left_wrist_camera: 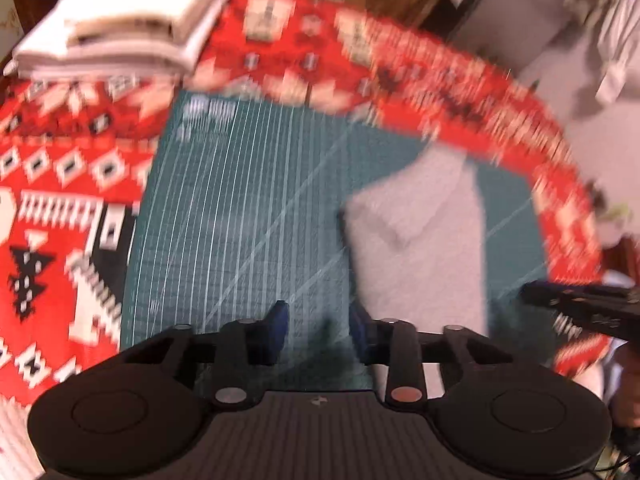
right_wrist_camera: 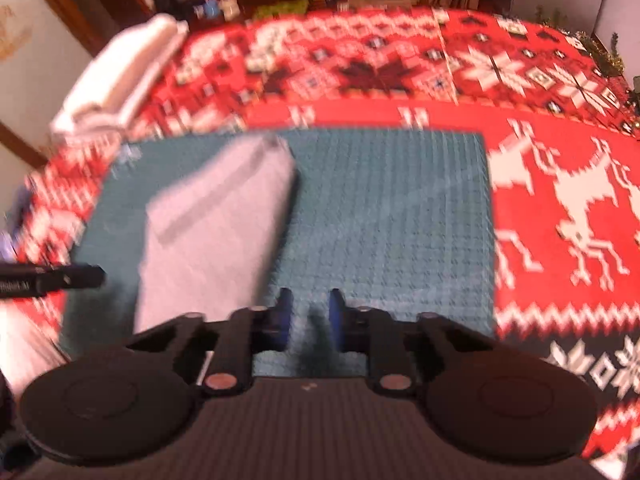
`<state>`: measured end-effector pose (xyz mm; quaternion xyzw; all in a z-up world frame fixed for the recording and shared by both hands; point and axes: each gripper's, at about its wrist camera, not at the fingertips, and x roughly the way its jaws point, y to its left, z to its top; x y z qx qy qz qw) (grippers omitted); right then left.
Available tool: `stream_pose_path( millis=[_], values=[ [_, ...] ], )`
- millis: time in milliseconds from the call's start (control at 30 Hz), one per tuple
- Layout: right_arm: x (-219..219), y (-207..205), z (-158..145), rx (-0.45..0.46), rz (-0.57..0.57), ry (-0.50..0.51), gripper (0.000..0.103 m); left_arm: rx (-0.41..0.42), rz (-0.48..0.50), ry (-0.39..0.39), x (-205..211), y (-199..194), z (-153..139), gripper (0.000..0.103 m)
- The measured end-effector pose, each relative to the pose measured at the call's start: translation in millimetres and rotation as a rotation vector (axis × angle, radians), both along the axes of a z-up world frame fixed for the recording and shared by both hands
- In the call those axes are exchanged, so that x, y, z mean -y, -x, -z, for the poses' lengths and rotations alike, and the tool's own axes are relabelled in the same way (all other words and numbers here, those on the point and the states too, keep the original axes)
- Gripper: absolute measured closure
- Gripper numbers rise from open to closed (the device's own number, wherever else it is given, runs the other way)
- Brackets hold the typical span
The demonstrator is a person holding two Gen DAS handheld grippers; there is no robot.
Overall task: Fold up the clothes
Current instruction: 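Grasp the grey strip's end with the left gripper while the right gripper grasps beside it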
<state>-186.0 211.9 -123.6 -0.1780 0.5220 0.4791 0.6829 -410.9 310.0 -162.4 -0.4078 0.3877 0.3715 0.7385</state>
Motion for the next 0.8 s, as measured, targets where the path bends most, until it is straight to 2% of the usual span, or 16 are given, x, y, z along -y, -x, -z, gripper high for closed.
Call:
stream_pose_path(
  millis=[67, 167, 300, 367, 467, 567, 667, 800],
  values=[
    [-10.3, -1.2, -3.2, -0.038, 0.023, -0.053, 0.096, 0.097, -0.012, 0.028, -6.3, -2.9, -3.1, 0.090],
    [-27.8, -12.3, 0.8, -0.096, 0.059, -0.108, 0.102, 0.229, -0.021, 0.124, -17.3, -12.0, 3.8, 0.094],
    [-62.6, -27.1, 27.6, -0.171, 0.097, -0.104, 0.102, 0.283, -0.025, 0.209, -24.9, -28.0, 21.2, 0.096],
    [-71.2, -29.7, 40.2, -0.200, 0.104, -0.085, 0.103, 0.278, -0.027, 0.230, -28.0, -33.3, 27.8, 0.096],
    [-71.3, -35.0, 59.2, -0.228, 0.108, -0.089, 0.103, 0.228, -0.034, 0.252, -31.0, -39.3, 42.5, 0.097],
    [-71.5, -39.5, 58.4, -0.235, 0.101, -0.078, 0.103, 0.219, -0.034, 0.277, -32.1, -39.5, 53.0, 0.101],
    [-74.0, -49.9, 53.8, -0.220, 0.129, -0.110, 0.103, 0.219, -0.029, 0.276, -31.2, -39.5, 53.0, 0.101],
    [-85.8, -62.0, 69.9, -0.185, 0.153, -0.055, 0.102, 0.198, -0.008, 0.255, -29.4, -44.2, 51.5, 0.101]
  ],
)
